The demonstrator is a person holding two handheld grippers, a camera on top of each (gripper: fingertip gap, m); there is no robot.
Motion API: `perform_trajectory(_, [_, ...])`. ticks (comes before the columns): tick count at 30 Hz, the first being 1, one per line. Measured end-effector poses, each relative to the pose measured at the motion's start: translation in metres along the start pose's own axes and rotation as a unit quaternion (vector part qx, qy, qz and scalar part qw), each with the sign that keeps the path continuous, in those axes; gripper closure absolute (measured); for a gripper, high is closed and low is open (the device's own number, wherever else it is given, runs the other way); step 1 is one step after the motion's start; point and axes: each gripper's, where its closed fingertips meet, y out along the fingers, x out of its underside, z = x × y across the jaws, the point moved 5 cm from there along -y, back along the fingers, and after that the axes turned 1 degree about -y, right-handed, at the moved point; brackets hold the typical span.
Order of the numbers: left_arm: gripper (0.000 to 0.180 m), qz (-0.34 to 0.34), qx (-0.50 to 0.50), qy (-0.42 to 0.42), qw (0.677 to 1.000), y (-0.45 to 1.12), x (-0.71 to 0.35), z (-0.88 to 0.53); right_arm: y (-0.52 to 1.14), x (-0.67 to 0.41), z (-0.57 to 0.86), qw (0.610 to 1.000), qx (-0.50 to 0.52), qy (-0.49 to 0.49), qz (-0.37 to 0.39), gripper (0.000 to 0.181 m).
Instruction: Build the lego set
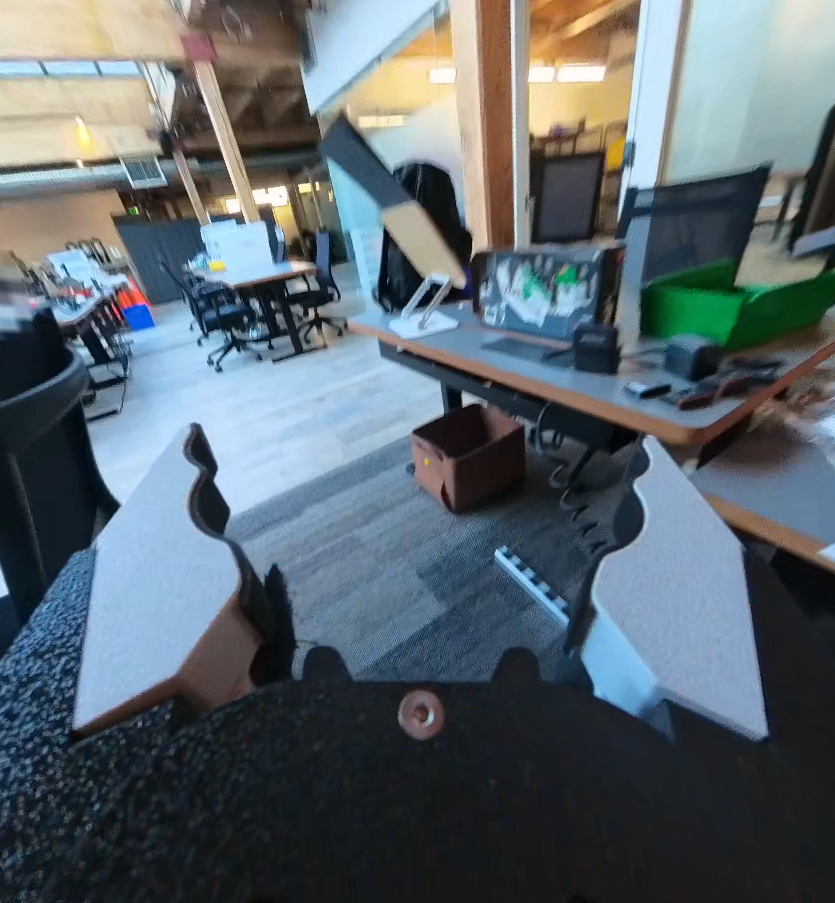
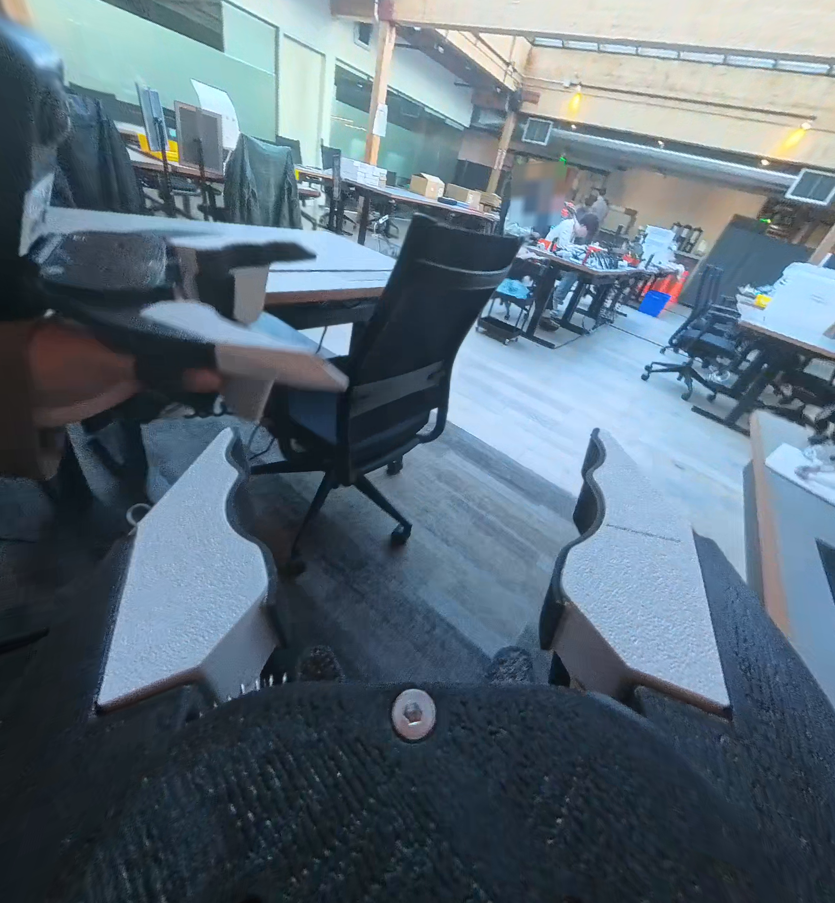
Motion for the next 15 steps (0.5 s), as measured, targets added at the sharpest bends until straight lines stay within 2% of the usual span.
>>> perform_trajectory(3, [0.023, -0.065, 0.008, -0.038, 0.997, 0.060, 0.020, -0.042, 0.070, -0.004, 0.066, 1.000, -0.017, -0.005, -0.001, 0.049])
perform_trajectory(6, [0.023, -0.041, -0.025, -0.051, 0.998, 0.116, 0.013, -0.091, 0.136, -0.004, 0.123, 0.999, -0.031, -0.010, 0.016, 0.052])
perform_trajectory(8, [0.022, -0.035, -0.042, -0.063, 0.996, 0.151, 0.013, -0.121, 0.181, 0.006, 0.154, 0.999, -0.041, -0.010, -0.003, 0.052])
perform_trajectory(15, [0.023, -0.016, -0.042, -0.052, 0.998, 0.288, 0.046, -0.211, 0.345, 0.038, 0.255, 0.999, -0.036, -0.003, 0.007, 0.053])
